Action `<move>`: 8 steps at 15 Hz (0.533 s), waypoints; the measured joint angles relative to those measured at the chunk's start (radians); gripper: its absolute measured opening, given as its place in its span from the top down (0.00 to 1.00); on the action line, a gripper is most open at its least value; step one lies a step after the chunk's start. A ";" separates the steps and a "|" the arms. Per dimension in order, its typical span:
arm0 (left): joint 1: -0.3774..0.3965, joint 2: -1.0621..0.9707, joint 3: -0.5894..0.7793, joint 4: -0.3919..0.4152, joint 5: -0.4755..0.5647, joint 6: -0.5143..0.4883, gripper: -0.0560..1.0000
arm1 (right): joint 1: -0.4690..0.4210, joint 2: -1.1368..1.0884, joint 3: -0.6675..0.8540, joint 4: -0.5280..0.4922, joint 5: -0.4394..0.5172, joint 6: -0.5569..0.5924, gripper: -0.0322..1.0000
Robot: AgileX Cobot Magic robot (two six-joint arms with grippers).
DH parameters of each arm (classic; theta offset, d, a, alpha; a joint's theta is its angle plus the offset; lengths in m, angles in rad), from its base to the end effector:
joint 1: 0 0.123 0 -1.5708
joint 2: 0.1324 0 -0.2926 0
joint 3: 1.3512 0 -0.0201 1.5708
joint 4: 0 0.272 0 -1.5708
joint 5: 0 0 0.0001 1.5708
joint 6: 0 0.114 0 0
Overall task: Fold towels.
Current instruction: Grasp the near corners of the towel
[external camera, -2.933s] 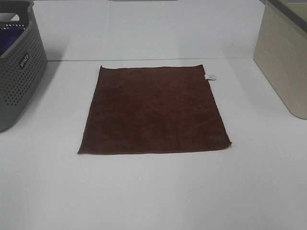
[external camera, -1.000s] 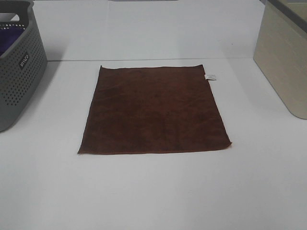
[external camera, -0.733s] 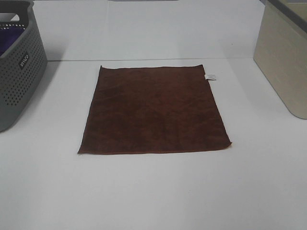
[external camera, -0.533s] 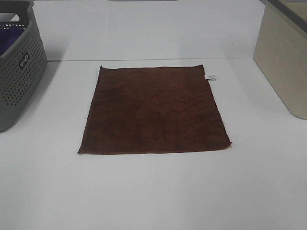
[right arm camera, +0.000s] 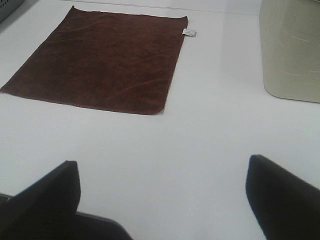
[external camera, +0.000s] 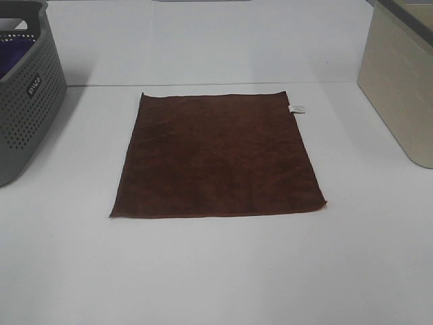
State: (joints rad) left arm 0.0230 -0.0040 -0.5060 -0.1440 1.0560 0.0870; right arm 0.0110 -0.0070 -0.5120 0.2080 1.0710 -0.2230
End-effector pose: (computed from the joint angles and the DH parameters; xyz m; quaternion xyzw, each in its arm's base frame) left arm 0.0253 -0.0137 0.2803 0.0301 0.8466 -0.0428 0.5296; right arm 0.0222 0.0209 0.2817 -0.1043 0.8399 0.0478 0.5304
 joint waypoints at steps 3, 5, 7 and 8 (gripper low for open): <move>0.000 0.000 -0.003 -0.003 -0.020 0.000 0.27 | 0.000 0.005 -0.001 -0.002 -0.010 0.013 0.16; 0.000 0.007 -0.007 -0.010 -0.128 0.000 0.27 | 0.000 0.063 -0.009 -0.008 -0.093 0.023 0.18; 0.000 0.034 -0.001 -0.024 -0.240 0.000 0.27 | 0.000 0.120 -0.012 -0.021 -0.181 0.024 0.19; 0.000 0.056 0.013 -0.038 -0.306 0.000 0.27 | 0.000 0.161 -0.012 -0.027 -0.241 0.024 0.19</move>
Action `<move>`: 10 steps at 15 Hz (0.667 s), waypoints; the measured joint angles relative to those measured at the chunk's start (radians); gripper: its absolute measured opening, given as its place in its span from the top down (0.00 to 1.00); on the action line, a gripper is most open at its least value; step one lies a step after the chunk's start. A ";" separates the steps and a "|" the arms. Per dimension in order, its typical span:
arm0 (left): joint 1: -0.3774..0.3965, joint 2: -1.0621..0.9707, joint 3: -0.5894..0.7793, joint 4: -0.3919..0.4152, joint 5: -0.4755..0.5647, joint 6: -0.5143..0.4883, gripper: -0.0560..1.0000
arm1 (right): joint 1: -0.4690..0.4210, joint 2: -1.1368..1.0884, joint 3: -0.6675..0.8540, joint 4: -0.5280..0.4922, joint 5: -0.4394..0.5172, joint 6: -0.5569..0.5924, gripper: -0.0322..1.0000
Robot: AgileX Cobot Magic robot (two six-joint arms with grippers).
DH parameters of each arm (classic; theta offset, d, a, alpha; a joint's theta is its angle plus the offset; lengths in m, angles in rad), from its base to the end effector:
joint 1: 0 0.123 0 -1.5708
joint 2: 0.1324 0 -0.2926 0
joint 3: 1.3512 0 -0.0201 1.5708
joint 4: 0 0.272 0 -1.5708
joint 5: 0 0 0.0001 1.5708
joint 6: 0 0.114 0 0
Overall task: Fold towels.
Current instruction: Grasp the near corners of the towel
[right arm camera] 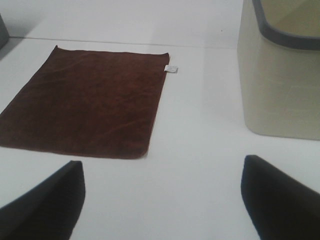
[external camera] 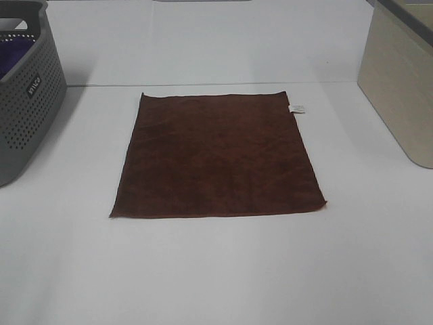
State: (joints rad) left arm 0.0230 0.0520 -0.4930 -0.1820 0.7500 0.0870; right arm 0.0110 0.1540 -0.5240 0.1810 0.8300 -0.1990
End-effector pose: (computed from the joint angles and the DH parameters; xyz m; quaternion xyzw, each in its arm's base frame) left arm 0.0480 -0.0130 0.3070 0.0116 0.7778 -0.0556 0.6259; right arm 0.0599 0.0158 0.3034 -0.0735 0.8193 0.0364 0.5674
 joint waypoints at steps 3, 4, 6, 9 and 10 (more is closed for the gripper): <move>0.000 0.117 0.052 -0.075 -0.195 0.000 0.27 | 0.000 0.143 0.000 0.005 -0.150 0.000 0.23; 0.000 0.175 0.053 -0.110 -0.245 0.000 0.27 | 0.000 0.206 0.000 0.017 -0.188 0.000 0.25; 0.000 0.293 0.053 -0.172 -0.292 0.000 0.27 | 0.000 0.345 0.000 0.071 -0.230 0.000 0.29; 0.000 0.531 0.053 -0.259 -0.299 0.000 0.27 | 0.000 0.584 0.000 0.161 -0.245 0.000 0.32; 0.000 0.630 0.053 -0.287 -0.302 0.000 0.27 | 0.000 0.668 0.000 0.187 -0.260 0.000 0.32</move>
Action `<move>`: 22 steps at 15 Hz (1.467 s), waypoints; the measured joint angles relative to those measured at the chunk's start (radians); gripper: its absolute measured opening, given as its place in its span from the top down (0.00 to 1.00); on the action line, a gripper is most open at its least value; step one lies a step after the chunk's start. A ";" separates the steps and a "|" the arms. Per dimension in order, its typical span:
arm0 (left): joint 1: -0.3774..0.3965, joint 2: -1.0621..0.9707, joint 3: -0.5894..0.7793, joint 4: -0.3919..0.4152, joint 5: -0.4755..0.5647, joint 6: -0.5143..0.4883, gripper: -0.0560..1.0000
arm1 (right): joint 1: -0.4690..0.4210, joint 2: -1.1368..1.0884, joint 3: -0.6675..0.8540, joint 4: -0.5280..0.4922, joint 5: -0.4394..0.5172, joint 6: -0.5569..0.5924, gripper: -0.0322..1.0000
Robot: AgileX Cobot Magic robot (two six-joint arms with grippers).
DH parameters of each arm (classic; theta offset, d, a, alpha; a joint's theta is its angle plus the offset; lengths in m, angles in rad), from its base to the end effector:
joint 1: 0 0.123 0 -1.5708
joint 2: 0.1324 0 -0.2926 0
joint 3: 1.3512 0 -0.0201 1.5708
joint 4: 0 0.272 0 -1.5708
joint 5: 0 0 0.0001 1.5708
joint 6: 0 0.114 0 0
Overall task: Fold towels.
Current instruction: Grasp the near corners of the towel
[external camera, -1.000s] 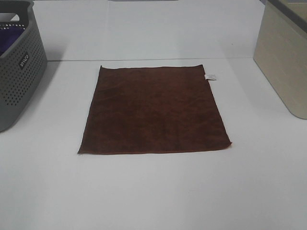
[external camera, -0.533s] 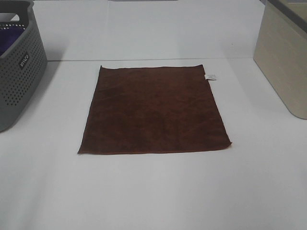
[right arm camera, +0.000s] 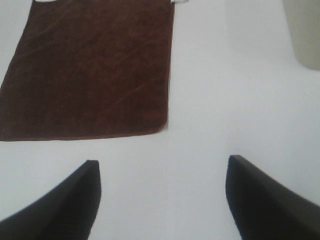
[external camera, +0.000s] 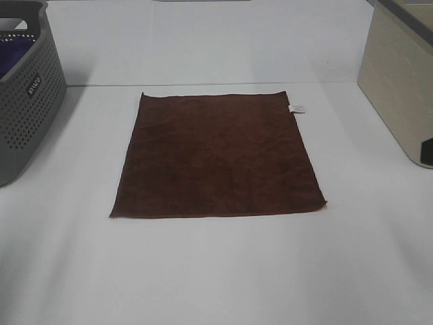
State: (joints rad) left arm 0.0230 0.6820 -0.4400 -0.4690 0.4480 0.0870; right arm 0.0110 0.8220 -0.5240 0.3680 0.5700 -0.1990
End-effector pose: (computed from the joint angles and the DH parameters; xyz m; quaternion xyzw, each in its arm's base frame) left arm 0.1662 -0.0185 0.2543 -0.1109 0.8649 -0.1614 0.4622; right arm 0.1826 0.0242 0.2482 0.0085 0.9133 0.1142 0.3908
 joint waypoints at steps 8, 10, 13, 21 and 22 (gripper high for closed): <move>0.000 0.769 -0.131 -0.361 0.011 0.228 0.27 | 0.000 0.558 -0.132 0.192 -0.074 -0.044 0.33; 0.000 0.890 -0.211 -0.432 0.054 0.315 0.27 | 0.000 0.672 -0.235 0.197 -0.011 -0.074 0.33; 0.001 1.042 -0.333 -0.486 0.119 0.398 0.27 | 0.000 0.867 -0.371 0.220 0.093 -0.153 0.33; -0.001 1.273 -0.524 -0.558 0.236 0.447 0.27 | -0.073 1.182 -0.597 0.417 0.292 -0.371 0.33; -0.009 1.287 -0.526 -0.578 0.236 0.469 0.27 | -0.089 1.188 -0.600 0.423 0.296 -0.393 0.33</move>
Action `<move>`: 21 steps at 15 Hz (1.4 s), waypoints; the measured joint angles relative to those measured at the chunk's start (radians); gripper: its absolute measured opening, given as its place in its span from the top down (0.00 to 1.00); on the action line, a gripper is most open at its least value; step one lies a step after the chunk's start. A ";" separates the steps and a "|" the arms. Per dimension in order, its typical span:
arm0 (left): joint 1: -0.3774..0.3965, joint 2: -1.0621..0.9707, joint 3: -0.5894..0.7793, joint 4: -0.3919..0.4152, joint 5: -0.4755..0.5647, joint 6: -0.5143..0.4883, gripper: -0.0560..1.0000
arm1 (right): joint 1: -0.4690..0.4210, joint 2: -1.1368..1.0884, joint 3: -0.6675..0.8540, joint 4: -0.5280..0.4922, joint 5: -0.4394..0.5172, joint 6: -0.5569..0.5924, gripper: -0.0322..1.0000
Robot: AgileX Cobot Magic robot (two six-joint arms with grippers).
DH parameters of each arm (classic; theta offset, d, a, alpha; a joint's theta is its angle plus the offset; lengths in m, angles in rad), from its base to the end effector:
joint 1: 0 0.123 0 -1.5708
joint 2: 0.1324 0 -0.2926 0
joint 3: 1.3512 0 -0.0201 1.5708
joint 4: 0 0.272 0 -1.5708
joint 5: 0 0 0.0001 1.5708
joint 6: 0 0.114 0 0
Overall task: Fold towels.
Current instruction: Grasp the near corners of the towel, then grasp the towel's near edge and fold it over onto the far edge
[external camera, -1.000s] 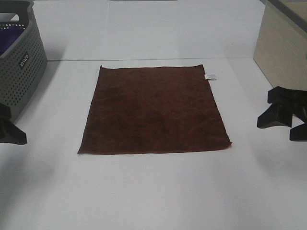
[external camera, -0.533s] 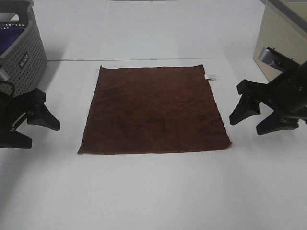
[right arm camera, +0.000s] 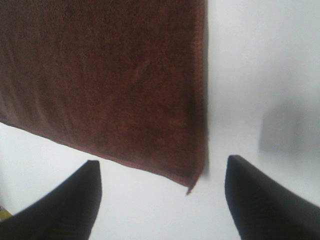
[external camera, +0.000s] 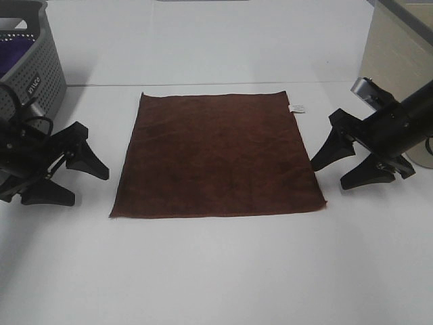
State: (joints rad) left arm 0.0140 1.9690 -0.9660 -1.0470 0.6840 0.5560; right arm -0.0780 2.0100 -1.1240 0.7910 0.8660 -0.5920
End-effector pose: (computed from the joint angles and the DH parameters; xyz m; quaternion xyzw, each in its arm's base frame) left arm 0.3557 -0.0575 0.0799 -0.1459 0.9393 -0.3013 0.0752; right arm 0.3738 0.0328 0.0927 0.0202 0.9584 0.2800 0.0516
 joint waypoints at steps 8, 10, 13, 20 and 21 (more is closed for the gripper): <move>-0.104 0.100 -0.029 -0.192 -0.001 0.118 0.27 | 0.002 0.094 -0.012 0.053 -0.009 -0.050 0.33; -0.132 0.115 -0.051 -0.210 0.002 0.121 0.27 | 0.027 0.109 -0.018 0.090 -0.004 -0.066 0.33; -0.171 0.141 -0.085 -0.203 -0.007 0.115 0.43 | 0.102 0.129 -0.020 0.125 -0.010 -0.078 0.46; -0.171 0.148 -0.085 -0.142 0.022 0.064 0.94 | 0.101 0.140 -0.020 0.035 -0.002 -0.002 0.97; -0.171 0.139 -0.076 -0.102 0.067 0.025 0.94 | 0.101 0.133 -0.008 -0.007 0.021 0.037 0.97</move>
State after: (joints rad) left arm -0.1570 2.1080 -1.0420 -1.1490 0.7510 0.5810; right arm 0.0230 2.1430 -1.1320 0.7840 0.8870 -0.5550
